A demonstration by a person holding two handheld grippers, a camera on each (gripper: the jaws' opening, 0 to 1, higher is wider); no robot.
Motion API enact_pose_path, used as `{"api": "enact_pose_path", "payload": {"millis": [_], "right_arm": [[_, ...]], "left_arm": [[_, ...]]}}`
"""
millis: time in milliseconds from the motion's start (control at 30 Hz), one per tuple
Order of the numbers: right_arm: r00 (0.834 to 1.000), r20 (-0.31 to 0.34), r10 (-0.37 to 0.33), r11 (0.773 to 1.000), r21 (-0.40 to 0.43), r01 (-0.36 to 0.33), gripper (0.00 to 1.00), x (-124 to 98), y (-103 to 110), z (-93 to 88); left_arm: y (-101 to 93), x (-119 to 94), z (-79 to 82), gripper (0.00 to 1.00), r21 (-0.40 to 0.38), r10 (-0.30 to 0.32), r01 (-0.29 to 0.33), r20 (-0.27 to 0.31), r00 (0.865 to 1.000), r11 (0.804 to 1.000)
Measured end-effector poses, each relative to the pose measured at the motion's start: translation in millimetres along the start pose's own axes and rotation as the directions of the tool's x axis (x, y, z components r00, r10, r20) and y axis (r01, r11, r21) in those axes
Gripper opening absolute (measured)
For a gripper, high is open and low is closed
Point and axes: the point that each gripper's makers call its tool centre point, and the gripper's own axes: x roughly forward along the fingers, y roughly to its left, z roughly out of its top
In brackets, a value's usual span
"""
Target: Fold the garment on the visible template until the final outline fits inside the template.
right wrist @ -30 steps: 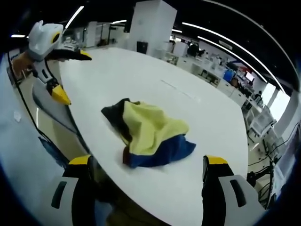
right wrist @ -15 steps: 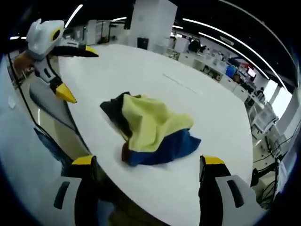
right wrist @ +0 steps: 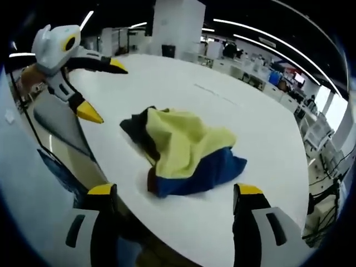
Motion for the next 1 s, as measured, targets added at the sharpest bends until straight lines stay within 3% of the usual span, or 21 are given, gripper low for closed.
{"api": "enact_pose_path", "payload": {"millis": [133, 333, 600, 700, 833, 1000], "right_arm": [[1.000, 0.000, 0.001, 1.000, 0.009, -0.001, 0.82, 1.8, -1.0, -2.9], [1.000, 0.001, 0.012, 0.999, 0.037, -0.012, 0.79, 6.1, 1.2, -7.5], [1.000, -0.003, 0.009, 0.998, 0.058, -0.008, 0.75, 13.2, 0.5, -16.2], [1.000, 0.004, 0.010, 0.998, 0.064, -0.010, 0.72, 16.1, 1.3, -18.7], [1.000, -0.005, 0.019, 0.997, 0.068, -0.019, 0.70, 20.2, 4.1, -24.7], [0.999, -0.012, 0.034, 0.997, 0.074, -0.033, 0.65, 24.1, 8.9, -30.6]], "left_arm": [[-5.8, 3.5, -0.6, 0.71, 0.026, -0.032, 0.032, 0.011, 0.999, 0.999], [-9.2, 14.5, -9.4, 0.63, 0.094, -0.053, 0.053, -0.007, 0.999, 0.994], [-5.1, 28.0, -2.1, 0.52, 0.121, -0.054, 0.050, 0.025, 0.998, 0.991], [-9.0, 32.9, -1.5, 0.51, 0.114, -0.081, 0.076, 0.040, 0.996, 0.991], [-14.3, 39.2, -8.6, 0.47, 0.146, -0.097, 0.094, 0.016, 0.995, 0.985], [-19.4, 40.3, -11.9, 0.42, 0.114, -0.114, 0.112, 0.014, 0.993, 0.987]]}}
